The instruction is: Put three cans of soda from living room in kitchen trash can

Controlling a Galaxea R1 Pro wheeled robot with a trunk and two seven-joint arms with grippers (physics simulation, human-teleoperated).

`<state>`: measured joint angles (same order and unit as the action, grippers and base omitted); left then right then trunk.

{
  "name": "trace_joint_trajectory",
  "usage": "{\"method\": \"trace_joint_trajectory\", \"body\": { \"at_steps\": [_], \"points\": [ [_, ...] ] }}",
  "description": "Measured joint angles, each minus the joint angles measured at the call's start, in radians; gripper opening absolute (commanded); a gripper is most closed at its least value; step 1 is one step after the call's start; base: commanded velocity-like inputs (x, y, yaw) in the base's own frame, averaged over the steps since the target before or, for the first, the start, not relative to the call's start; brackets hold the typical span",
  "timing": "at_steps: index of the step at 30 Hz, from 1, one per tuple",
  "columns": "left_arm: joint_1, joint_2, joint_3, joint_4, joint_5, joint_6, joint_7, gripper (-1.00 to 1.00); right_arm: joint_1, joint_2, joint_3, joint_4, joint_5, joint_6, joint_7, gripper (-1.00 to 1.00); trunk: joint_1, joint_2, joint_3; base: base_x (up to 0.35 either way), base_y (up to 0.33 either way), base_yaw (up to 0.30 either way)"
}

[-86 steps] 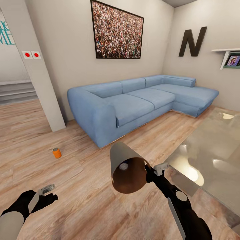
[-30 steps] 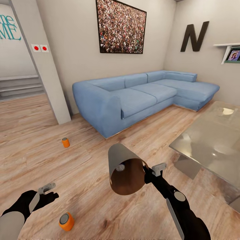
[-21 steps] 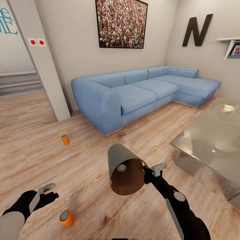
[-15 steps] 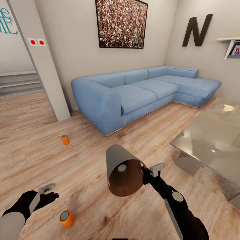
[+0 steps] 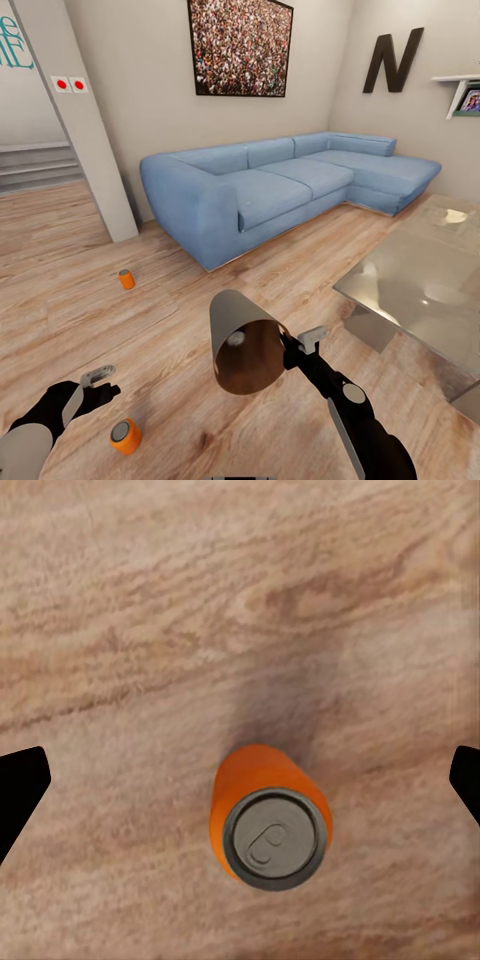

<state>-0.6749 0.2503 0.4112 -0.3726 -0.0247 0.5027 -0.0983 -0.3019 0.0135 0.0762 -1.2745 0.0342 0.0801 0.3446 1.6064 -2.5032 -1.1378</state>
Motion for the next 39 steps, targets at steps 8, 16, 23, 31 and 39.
{"method": "trace_joint_trajectory", "body": {
  "at_steps": [8, 16, 23, 31, 39],
  "points": [
    [0.000, -0.001, 0.000, 0.001, 0.000, -0.001, 0.000, 1.00, 0.000, 0.000, 0.000, 0.001, 0.000, 0.000, 0.000, -1.00, 0.000, 0.000, 0.000, 0.000, -0.004, 0.000],
    [0.000, -0.001, 0.000, 0.001, 0.000, -0.001, 0.001, 1.00, 0.000, -0.001, -0.001, 0.002, 0.000, 0.000, 0.000, -1.00, 0.000, 0.000, 0.000, 0.000, -0.086, 0.000],
    [0.000, 0.000, 0.000, 0.000, 0.000, -0.001, 0.001, 1.00, 0.000, -0.001, -0.001, 0.002, 0.000, 0.000, 0.001, -1.00, 0.000, 0.000, 0.000, 0.000, -0.111, 0.000],
    [0.000, -0.001, 0.000, 0.001, 0.000, -0.001, 0.003, 1.00, 0.000, -0.001, 0.000, 0.001, 0.000, 0.000, 0.001, -1.00, 0.000, 0.000, 0.000, 0.000, -0.018, 0.000],
    [0.000, -0.003, 0.000, 0.001, 0.000, -0.001, 0.003, 1.00, 0.000, -0.002, -0.003, 0.002, 0.001, 0.000, 0.000, -1.00, 0.002, -0.001, -0.019, 0.000, -0.002, 0.000]
  ]
}}
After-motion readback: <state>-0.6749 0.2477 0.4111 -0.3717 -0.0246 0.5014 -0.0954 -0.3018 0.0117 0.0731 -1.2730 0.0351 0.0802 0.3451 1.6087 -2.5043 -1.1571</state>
